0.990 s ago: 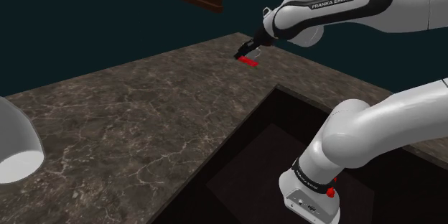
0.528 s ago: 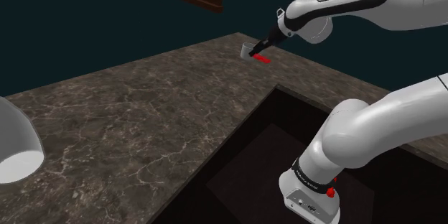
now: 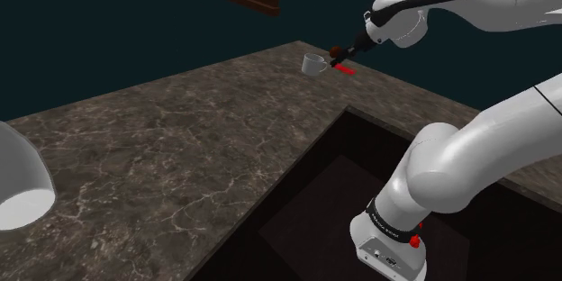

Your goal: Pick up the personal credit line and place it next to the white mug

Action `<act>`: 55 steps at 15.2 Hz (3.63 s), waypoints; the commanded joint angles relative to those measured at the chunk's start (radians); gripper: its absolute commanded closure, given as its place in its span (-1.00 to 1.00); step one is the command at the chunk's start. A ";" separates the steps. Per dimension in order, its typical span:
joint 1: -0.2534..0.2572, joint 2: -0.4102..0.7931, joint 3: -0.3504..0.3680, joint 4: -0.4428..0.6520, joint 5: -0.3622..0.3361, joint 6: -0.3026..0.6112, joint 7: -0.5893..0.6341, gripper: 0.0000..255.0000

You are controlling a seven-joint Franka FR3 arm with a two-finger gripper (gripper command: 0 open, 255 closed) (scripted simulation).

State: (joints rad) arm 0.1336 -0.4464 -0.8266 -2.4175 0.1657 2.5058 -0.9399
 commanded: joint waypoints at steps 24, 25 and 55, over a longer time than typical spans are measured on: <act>0.464 0.221 -0.576 0.030 0.366 0.129 -0.451 1.00; 0.505 0.225 -0.617 0.028 0.382 0.139 -0.468 1.00; 0.229 0.176 -0.394 -0.012 0.306 0.103 -0.443 -1.00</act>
State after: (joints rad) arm 0.3630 -0.2701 -1.2209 -2.4289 0.4727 2.6086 -1.3831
